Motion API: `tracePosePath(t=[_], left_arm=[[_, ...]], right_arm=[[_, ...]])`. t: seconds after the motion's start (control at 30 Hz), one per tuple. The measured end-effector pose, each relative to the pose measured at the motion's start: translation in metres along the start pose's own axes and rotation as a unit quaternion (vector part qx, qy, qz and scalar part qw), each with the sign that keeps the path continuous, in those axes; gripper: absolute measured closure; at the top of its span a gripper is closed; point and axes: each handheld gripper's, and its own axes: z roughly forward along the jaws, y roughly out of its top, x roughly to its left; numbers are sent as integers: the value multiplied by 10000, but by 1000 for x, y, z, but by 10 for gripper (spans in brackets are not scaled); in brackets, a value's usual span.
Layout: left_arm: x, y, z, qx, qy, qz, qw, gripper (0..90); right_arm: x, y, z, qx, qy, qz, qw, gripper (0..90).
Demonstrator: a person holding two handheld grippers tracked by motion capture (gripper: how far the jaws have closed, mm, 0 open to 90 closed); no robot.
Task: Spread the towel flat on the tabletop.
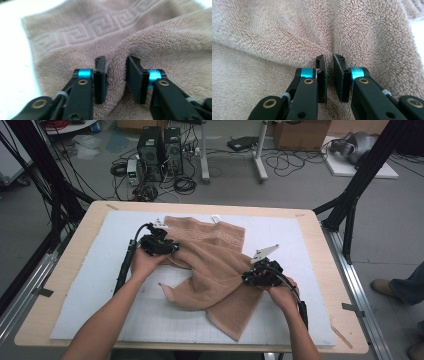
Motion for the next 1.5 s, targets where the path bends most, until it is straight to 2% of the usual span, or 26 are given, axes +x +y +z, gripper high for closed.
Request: tracePosePath(t=[0.13, 0.23, 0.3, 0.33, 0.4, 0.47, 0.5, 0.53, 0.7, 0.8, 0.87, 0.97, 1.13, 1.23, 1.5], left_arm=[[-7, -5, -33, -303, -141, 192, 9993, 629], [-18, -19, -47, -283, -337, 431, 9981, 666], [-28, -29, -47, -199, -563, 578, 9965, 726], [-32, -33, -44, -78, -685, 665, 9954, 753], [-42, -38, -34, 99, -783, 826, 9935, 778], [-49, -40, -21, 215, -887, 883, 9919, 776], [-52, -40, -15, 270, -821, 951, 9917, 768], [-53, -40, -9, 277, -780, 927, 9922, 754], [-54, -39, 16, 295, -688, 640, 9951, 666], [-58, -39, 23, 263, -515, 641, 9963, 646], [-58, -37, 25, 257, -388, 623, 9970, 690], [-55, -37, 25, 231, -326, 550, 9977, 777], [-56, -35, 15, 298, -399, 647, 9967, 815], [-53, -34, -1, 232, -524, 706, 9959, 816], [-50, -38, -38, 139, -680, 909, 9934, 818]], right_arm=[[6, 0, -7, -139, -87, -76, 9998, 803], [8, -4, -11, -244, -87, 21, 9997, 798], [9, -5, -10, -274, -102, 14, 9996, 793], [10, -6, -9, -275, -108, 33, 9996, 792], [10, -5, -7, -280, -129, 42, 9995, 789], [9, -5, -7, -277, -158, 57, 9995, 782], [9, -4, -6, -286, -156, 80, 9994, 781], [8, -4, -6, -298, -156, 73, 9994, 781], [6, -5, -4, -278, -150, 133, 9994, 776], [6, -4, -1, -258, -162, 128, 9995, 775], [6, -4, 1, -228, -169, 135, 9995, 775], [7, -3, 4, -228, -192, 125, 9995, 775], [7, -3, 2, -250, -175, 115, 9995, 776], [8, -4, 0, -259, -144, 90, 9995, 781], [14, -2, 1, -219, -32, -16, 9998, 804]])
